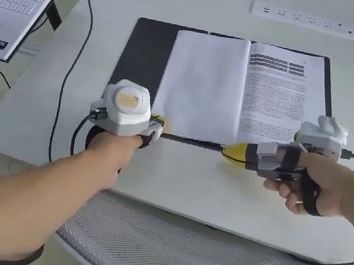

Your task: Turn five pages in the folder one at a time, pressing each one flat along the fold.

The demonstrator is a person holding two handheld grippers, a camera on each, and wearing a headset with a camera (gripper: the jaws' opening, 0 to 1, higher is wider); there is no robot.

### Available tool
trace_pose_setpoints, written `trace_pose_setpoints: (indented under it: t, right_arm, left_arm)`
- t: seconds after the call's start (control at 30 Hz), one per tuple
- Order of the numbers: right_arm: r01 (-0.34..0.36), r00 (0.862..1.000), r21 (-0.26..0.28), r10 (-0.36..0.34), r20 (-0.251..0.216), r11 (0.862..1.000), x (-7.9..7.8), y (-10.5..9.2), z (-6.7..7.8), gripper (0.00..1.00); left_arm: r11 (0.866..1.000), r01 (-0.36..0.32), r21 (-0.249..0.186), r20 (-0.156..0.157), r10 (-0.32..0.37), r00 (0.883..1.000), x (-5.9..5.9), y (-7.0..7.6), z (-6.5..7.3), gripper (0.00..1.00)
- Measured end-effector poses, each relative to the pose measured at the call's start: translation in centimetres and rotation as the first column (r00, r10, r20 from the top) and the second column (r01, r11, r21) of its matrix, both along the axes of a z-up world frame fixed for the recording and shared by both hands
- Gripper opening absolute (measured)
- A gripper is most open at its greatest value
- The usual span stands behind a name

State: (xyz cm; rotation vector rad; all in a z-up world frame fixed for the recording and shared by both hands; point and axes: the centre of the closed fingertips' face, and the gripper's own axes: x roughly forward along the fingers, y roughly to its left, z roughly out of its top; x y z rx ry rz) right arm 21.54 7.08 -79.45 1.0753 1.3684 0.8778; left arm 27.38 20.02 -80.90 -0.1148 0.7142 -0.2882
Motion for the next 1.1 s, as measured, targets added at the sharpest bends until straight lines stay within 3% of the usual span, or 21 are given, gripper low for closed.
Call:
trace_pose_setpoints:
  t: [0.13, 0.23, 0.3, 0.37, 0.4, 0.43, 0.5, 0.57, 0.63, 0.7, 0.8, 0.87, 0.9, 1.03, 1.1]
  right_arm:
    - [0.050, 0.993, 0.008, -0.051, 0.108, 0.999, -0.9, -0.7, 1.6, 0.00]
    - [0.108, 0.982, 0.038, -0.112, 0.149, 0.993, -1.1, -1.8, 3.3, 0.00]
    - [0.147, 0.974, 0.043, -0.152, 0.166, 0.988, -1.0, -2.7, 4.2, 0.04]
    - [0.203, 0.955, 0.045, -0.208, 0.212, 0.978, -0.6, -4.2, 5.4, 0.08]
    - [0.215, 0.951, 0.050, -0.221, 0.214, 0.975, -0.6, -4.7, 5.9, 0.09]
    - [0.223, 0.949, 0.050, -0.229, 0.217, 0.973, -0.7, -5.4, 6.4, 0.08]
    - [0.264, 0.929, 0.025, -0.261, 0.260, 0.964, -0.2, -6.7, 7.1, 0.11]
    - [0.258, 0.922, 0.005, -0.247, 0.299, 0.966, -0.5, -7.5, 7.9, 0.13]
    - [0.268, 0.905, -0.013, -0.247, 0.345, 0.963, -0.7, -8.4, 8.9, 0.17]
    - [0.261, 0.898, -0.031, -0.231, 0.374, 0.965, -1.3, -8.9, 9.9, 0.17]
    - [0.269, 0.877, -0.057, -0.220, 0.427, 0.962, -2.1, -9.3, 11.4, 0.21]
    - [0.280, 0.866, -0.068, -0.222, 0.448, 0.957, -2.2, -9.8, 12.1, 0.23]
    - [0.293, 0.852, -0.075, -0.224, 0.473, 0.953, -2.3, -10.2, 12.6, 0.25]
    - [0.325, 0.819, -0.097, -0.229, 0.526, 0.941, -3.1, -11.0, 14.3, 0.35]
    - [0.335, 0.812, -0.109, -0.228, 0.537, 0.936, -3.6, -11.3, 14.7, 0.43]
  left_arm:
    - [1.000, 0.013, 0.000, -0.021, -0.013, 1.000, -0.4, -0.1, 0.0, 0.00]
    - [0.999, 0.039, 0.015, -0.048, -0.038, 0.998, -1.3, 0.1, 0.2, 0.00]
    - [0.999, 0.043, 0.017, -0.045, -0.042, 0.998, -1.6, 0.2, 0.6, 0.03]
    - [0.998, 0.063, 0.011, -0.049, -0.062, 0.997, -2.3, 0.1, 1.4, 0.10]
    - [0.998, 0.069, 0.008, -0.048, -0.069, 0.996, -2.5, 0.1, 1.8, 0.13]
    - [0.997, 0.080, 0.006, -0.038, -0.080, 0.996, -2.8, 0.0, 2.4, 0.15]
    - [0.996, 0.089, 0.000, -0.042, -0.089, 0.995, -3.4, -0.1, 3.3, 0.16]
    - [0.996, 0.093, -0.010, -0.043, -0.094, 0.995, -4.0, -0.1, 4.2, 0.18]
    - [0.994, 0.113, -0.011, -0.016, -0.113, 0.993, -4.6, -0.3, 5.6, 0.21]
    - [0.992, 0.126, -0.015, -0.014, -0.126, 0.992, -5.2, -0.3, 6.6, 0.21]
    - [0.990, 0.138, -0.017, 0.000, -0.138, 0.990, -6.0, -0.2, 8.0, 0.21]
    - [0.989, 0.145, -0.018, 0.003, -0.145, 0.989, -6.5, -0.1, 8.8, 0.22]
    - [0.989, 0.145, -0.019, 0.010, -0.145, 0.989, -6.7, 0.0, 9.2, 0.23]
    - [0.989, 0.140, -0.037, 0.010, -0.140, 0.990, -7.6, 0.2, 10.7, 0.30]
    - [0.989, 0.144, -0.039, 0.020, -0.143, 0.989, -8.1, 0.3, 11.5, 0.32]
